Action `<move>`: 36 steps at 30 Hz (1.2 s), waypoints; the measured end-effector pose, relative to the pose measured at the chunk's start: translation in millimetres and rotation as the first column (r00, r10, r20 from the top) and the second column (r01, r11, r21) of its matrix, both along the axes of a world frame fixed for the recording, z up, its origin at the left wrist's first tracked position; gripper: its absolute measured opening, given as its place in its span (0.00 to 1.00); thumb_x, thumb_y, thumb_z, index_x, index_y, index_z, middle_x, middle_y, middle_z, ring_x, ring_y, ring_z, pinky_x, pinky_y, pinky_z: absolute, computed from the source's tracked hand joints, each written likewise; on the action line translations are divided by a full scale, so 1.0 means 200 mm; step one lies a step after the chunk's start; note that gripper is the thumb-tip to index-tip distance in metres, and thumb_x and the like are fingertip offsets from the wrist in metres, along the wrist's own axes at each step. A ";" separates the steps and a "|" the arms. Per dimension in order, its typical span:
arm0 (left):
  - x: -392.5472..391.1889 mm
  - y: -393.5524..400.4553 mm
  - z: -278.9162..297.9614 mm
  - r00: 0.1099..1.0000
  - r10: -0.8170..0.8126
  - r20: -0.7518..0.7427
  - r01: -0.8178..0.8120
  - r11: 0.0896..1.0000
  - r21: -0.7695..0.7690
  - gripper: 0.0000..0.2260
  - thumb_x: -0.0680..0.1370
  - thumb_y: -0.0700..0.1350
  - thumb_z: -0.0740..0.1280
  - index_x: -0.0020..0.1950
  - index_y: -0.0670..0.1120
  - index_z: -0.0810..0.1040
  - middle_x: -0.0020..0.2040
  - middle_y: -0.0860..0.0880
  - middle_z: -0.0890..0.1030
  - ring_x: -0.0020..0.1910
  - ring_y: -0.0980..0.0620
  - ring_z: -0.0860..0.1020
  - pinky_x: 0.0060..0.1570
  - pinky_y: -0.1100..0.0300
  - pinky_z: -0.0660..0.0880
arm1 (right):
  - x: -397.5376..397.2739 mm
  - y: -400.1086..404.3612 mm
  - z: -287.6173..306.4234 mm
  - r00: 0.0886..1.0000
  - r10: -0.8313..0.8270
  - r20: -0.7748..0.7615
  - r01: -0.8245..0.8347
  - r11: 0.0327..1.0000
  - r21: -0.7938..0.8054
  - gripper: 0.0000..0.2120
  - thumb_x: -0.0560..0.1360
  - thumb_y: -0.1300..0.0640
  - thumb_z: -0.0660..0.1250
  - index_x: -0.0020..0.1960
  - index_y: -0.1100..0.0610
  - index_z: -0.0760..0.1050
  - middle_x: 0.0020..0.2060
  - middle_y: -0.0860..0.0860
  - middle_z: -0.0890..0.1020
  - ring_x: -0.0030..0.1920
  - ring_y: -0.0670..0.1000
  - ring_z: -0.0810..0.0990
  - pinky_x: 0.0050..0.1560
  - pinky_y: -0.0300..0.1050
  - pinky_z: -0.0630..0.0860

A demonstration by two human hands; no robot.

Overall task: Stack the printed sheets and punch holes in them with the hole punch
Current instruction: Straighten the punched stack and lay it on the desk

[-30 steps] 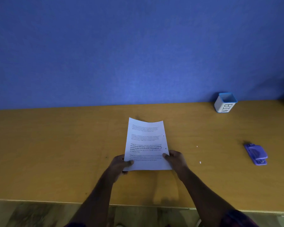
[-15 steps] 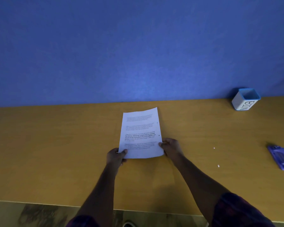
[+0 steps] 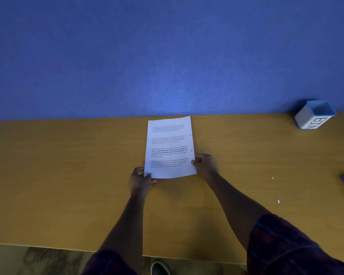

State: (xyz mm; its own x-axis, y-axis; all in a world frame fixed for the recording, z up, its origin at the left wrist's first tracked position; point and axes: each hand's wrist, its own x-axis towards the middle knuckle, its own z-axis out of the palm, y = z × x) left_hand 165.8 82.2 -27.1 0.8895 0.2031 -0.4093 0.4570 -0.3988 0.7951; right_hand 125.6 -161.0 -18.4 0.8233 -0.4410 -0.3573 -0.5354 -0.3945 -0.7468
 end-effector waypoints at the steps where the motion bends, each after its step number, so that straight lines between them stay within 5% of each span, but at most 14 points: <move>1: 0.01 0.00 0.00 1.000 0.001 0.004 -0.001 1.000 0.021 0.10 0.77 0.38 0.68 0.57 0.47 0.76 0.44 0.46 0.87 0.34 0.50 0.87 0.42 0.47 0.84 | 0.01 0.00 0.00 1.000 0.002 0.008 -0.002 1.000 -0.007 0.04 0.79 0.58 0.69 0.46 0.57 0.81 0.41 0.52 0.84 0.42 0.52 0.80 0.37 0.42 0.71; 7: 0.04 -0.01 0.01 0.998 0.005 0.065 -0.014 0.989 0.145 0.09 0.76 0.40 0.69 0.55 0.47 0.78 0.45 0.48 0.87 0.31 0.56 0.85 0.27 0.64 0.71 | 0.07 0.02 -0.04 0.999 -0.039 0.015 0.039 0.998 -0.042 0.11 0.77 0.56 0.72 0.57 0.58 0.82 0.51 0.53 0.86 0.51 0.55 0.84 0.50 0.50 0.82; 14: 0.07 -0.04 -0.01 0.995 0.043 0.094 -0.063 0.973 0.224 0.10 0.75 0.41 0.71 0.56 0.47 0.77 0.46 0.45 0.85 0.41 0.43 0.84 0.39 0.53 0.81 | 0.08 0.05 -0.06 0.997 -0.073 0.023 0.075 0.995 -0.073 0.10 0.77 0.55 0.73 0.56 0.58 0.79 0.49 0.52 0.86 0.48 0.54 0.84 0.45 0.47 0.81; 18: 0.06 -0.07 0.01 0.995 0.044 0.094 -0.066 0.969 0.237 0.12 0.77 0.39 0.69 0.60 0.44 0.76 0.47 0.47 0.80 0.42 0.45 0.78 0.35 0.60 0.72 | 0.09 0.05 -0.07 0.999 -0.053 0.009 0.053 0.992 -0.116 0.11 0.77 0.54 0.71 0.57 0.57 0.77 0.49 0.54 0.86 0.48 0.56 0.84 0.46 0.53 0.83; 28: 0.04 -0.12 0.02 0.991 -0.056 0.118 0.013 0.942 0.334 0.23 0.76 0.36 0.70 0.71 0.44 0.71 0.67 0.40 0.73 0.61 0.36 0.76 0.53 0.48 0.75 | 0.06 0.08 -0.05 0.992 0.104 -0.074 -0.123 0.941 -0.315 0.16 0.80 0.51 0.68 0.64 0.57 0.71 0.54 0.56 0.84 0.54 0.60 0.83 0.48 0.51 0.81; 36: 0.04 -0.12 -0.02 0.985 -0.140 0.102 0.075 0.877 0.474 0.29 0.72 0.44 0.76 0.71 0.47 0.71 0.69 0.40 0.70 0.63 0.35 0.74 0.59 0.43 0.76 | 0.00 0.08 -0.07 0.946 0.325 0.019 -0.255 0.774 -0.580 0.27 0.76 0.45 0.71 0.71 0.53 0.70 0.62 0.55 0.78 0.59 0.57 0.79 0.56 0.53 0.78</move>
